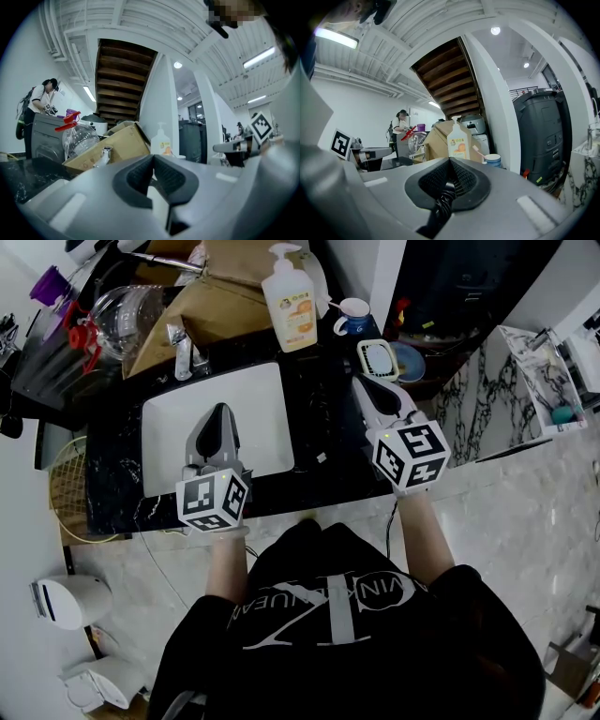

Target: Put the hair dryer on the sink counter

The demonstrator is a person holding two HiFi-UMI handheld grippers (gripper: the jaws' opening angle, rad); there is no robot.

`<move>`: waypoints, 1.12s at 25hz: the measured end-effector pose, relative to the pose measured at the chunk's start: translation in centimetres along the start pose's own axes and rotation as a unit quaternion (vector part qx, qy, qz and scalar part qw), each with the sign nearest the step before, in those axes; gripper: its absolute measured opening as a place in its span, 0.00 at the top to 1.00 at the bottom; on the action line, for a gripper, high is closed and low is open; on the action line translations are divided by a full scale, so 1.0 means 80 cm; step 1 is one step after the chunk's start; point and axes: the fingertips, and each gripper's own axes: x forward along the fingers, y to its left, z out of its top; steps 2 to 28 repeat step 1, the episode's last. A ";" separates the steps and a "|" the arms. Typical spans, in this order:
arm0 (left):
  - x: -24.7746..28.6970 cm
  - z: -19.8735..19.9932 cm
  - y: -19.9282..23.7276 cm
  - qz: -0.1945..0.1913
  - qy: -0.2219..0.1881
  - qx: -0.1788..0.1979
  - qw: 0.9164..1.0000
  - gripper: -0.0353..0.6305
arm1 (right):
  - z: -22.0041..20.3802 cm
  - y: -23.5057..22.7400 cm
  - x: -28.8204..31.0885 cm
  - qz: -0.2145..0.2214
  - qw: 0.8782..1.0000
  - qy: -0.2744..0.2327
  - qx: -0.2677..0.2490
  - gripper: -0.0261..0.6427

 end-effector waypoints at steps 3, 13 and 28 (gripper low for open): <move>0.000 -0.001 0.001 0.000 0.000 0.000 1.000 0.95 | 0.000 0.000 0.001 0.000 1.000 0.000 0.000 0.96; 0.000 -0.001 0.001 0.000 0.000 0.000 1.000 0.95 | 0.000 0.000 0.001 0.000 1.000 0.000 0.000 0.96; 0.000 -0.001 0.001 0.000 0.000 0.000 1.000 0.95 | 0.000 0.000 0.001 0.000 1.000 0.000 0.000 0.96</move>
